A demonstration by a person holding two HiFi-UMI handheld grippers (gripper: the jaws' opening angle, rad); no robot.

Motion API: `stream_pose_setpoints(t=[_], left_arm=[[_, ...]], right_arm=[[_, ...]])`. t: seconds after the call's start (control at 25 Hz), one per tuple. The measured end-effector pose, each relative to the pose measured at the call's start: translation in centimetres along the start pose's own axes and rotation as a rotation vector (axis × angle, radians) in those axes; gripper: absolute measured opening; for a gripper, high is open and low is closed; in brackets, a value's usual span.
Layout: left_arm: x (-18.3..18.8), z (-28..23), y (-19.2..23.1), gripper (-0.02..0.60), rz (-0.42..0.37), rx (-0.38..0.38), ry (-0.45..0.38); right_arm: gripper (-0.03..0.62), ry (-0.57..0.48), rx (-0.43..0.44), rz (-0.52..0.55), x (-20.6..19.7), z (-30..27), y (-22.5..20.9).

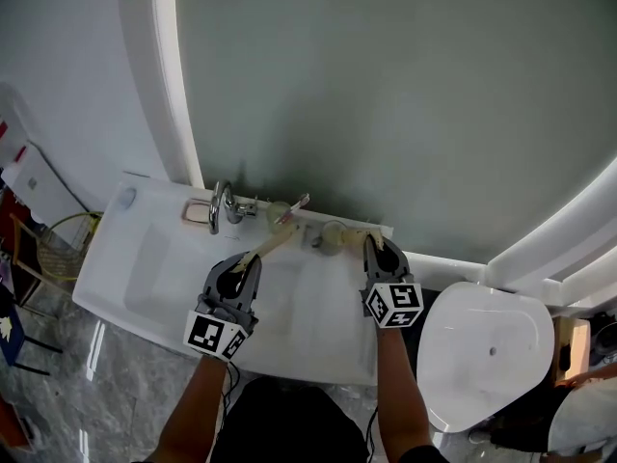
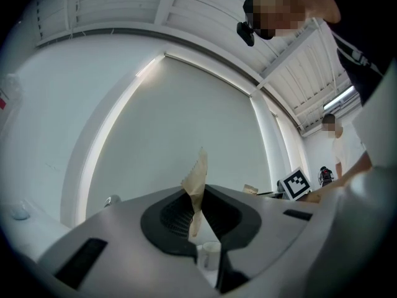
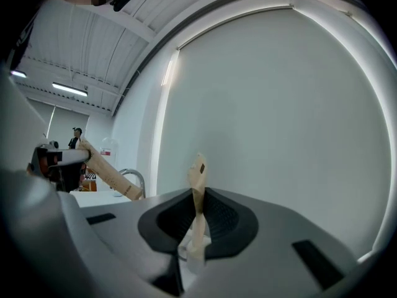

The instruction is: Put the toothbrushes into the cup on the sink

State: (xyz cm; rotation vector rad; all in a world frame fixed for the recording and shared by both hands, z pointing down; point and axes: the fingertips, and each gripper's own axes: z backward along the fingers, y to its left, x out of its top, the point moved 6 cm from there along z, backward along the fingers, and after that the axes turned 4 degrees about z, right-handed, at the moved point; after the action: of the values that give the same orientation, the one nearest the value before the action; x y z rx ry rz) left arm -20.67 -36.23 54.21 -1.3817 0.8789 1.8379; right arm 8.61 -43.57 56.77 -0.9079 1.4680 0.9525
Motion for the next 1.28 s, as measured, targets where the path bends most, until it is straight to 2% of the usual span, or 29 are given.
stream_pose_setpoints(t=[0.44, 0.8, 1.28], left_arm=[[-0.5, 0.0, 1.6, 0.049, 0.021, -0.003, 0.002], [-1.0, -0.3, 2.1, 0.049, 0.022, 0.012, 0.002], [-1.1, -0.2, 2.0, 0.049, 0.034, 0.035, 0.014]], right_arm=[[0.052, 0.106, 0.000, 0.010, -3.8, -4.8, -1.2], [0.052, 0.160, -0.004, -0.021, -7.6, -6.1, -1.4], [0.052, 0.216, 0.015, -0.028, -9.6, -7.4, -1.3]])
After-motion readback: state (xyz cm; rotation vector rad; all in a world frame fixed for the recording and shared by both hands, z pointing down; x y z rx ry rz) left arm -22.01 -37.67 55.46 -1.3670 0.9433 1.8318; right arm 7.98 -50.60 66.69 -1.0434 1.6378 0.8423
